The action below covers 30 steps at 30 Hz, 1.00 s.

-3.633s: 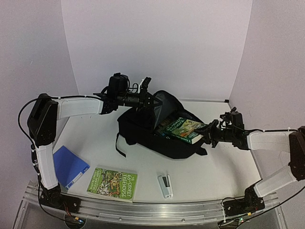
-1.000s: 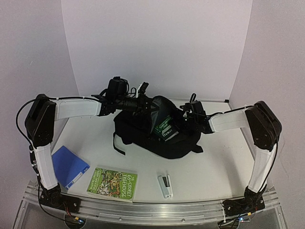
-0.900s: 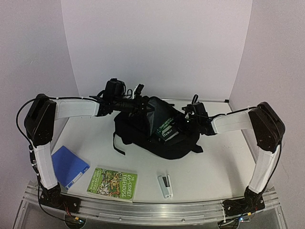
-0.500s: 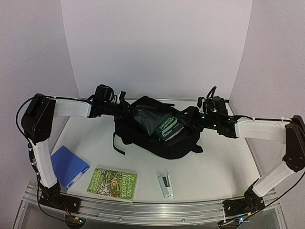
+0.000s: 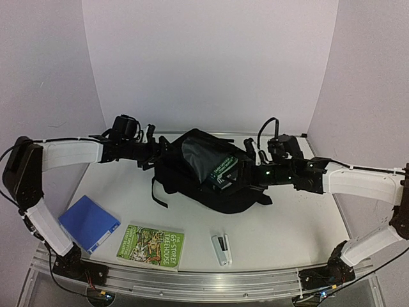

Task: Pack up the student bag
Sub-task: Pick up the book from the center of the board.

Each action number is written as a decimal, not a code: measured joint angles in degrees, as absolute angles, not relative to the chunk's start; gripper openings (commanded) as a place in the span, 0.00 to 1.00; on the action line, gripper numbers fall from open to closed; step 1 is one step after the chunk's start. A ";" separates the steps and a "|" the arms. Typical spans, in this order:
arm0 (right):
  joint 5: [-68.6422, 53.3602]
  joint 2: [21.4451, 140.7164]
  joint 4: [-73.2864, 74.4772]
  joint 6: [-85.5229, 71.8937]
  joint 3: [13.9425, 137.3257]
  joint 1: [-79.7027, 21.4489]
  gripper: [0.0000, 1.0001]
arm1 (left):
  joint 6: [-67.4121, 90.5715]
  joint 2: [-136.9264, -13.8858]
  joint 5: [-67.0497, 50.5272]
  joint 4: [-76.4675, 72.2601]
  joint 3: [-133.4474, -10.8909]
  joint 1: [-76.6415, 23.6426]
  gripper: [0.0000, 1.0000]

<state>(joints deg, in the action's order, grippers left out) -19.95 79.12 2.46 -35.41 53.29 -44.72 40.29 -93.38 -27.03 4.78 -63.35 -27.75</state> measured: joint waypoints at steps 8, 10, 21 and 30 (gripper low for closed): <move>-20.27 91.27 3.92 -35.68 61.23 -56.57 0.73 | 42.34 -74.81 -20.79 13.97 -50.44 -27.64 0.99; -20.49 94.52 3.45 -38.12 61.69 -58.46 0.73 | 43.61 -72.62 -20.36 17.35 -47.76 -27.57 0.99; -22.81 106.38 -5.22 -55.12 61.69 -67.09 0.69 | 50.35 -64.27 -19.75 33.59 -35.33 -27.57 0.92; -23.66 112.62 -8.01 -60.34 62.31 -68.07 0.66 | 53.24 -65.46 -20.33 35.86 -31.31 -28.06 0.90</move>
